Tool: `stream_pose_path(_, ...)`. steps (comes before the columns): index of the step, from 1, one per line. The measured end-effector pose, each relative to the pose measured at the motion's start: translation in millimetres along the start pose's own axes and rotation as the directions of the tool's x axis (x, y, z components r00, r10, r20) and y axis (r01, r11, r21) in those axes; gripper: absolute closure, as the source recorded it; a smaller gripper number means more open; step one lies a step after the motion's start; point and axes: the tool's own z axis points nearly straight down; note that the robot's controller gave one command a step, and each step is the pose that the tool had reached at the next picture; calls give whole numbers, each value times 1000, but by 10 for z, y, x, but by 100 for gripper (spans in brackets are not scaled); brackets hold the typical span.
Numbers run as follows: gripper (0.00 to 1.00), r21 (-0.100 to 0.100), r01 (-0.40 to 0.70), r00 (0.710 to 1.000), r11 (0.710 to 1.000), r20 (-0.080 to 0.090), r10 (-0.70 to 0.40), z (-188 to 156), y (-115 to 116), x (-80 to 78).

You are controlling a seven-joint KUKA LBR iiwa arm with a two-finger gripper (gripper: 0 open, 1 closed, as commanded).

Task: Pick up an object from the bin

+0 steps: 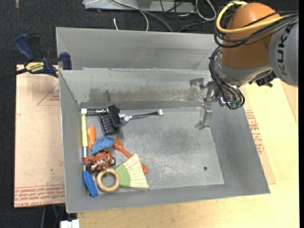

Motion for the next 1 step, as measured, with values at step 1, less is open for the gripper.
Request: stream_pose_path(1,0,0,1,1000,1000,7,-1,-52,1,-9)
